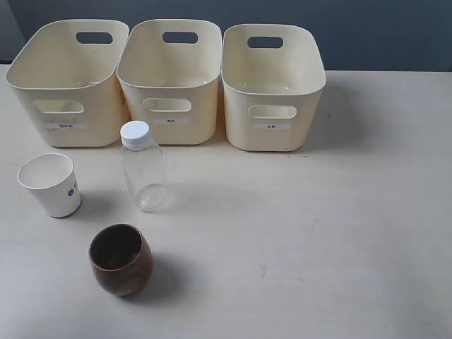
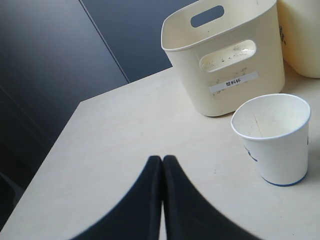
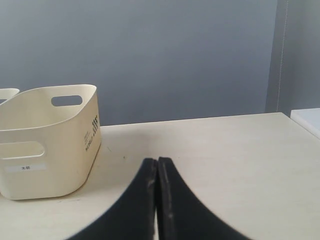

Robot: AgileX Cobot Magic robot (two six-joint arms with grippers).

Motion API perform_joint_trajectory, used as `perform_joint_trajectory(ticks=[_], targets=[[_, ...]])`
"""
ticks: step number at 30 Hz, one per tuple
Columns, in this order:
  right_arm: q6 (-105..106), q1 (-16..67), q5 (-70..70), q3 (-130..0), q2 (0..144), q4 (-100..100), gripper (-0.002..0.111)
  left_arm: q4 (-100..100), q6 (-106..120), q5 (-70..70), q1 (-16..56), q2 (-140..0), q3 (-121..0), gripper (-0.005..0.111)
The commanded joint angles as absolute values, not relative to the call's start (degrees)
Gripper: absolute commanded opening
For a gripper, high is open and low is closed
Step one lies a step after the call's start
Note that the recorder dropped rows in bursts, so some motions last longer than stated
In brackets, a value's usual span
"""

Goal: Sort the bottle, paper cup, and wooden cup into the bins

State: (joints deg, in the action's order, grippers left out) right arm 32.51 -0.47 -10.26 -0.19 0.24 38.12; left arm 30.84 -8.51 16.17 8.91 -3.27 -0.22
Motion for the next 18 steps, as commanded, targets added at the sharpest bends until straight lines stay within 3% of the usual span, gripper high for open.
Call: perform_joint_trajectory(ticks=[1,12,18], targets=[[32.7,-0.8,-9.9,0.0,0.0,38.1,-0.001,30.8,-8.7,16.3,9.2,-3.1,0.0,0.0],[32.7,-0.8,-6.9,0.0,0.0,38.6,-0.001,30.8,-8.7,16.3,9.2,-3.1,0.0,0.0],[32.5,-0.8,-2.6,0.0,0.0,54.2,-0.001,30.8,-8.7,16.3,9.2,-3.1,0.0,0.0]])
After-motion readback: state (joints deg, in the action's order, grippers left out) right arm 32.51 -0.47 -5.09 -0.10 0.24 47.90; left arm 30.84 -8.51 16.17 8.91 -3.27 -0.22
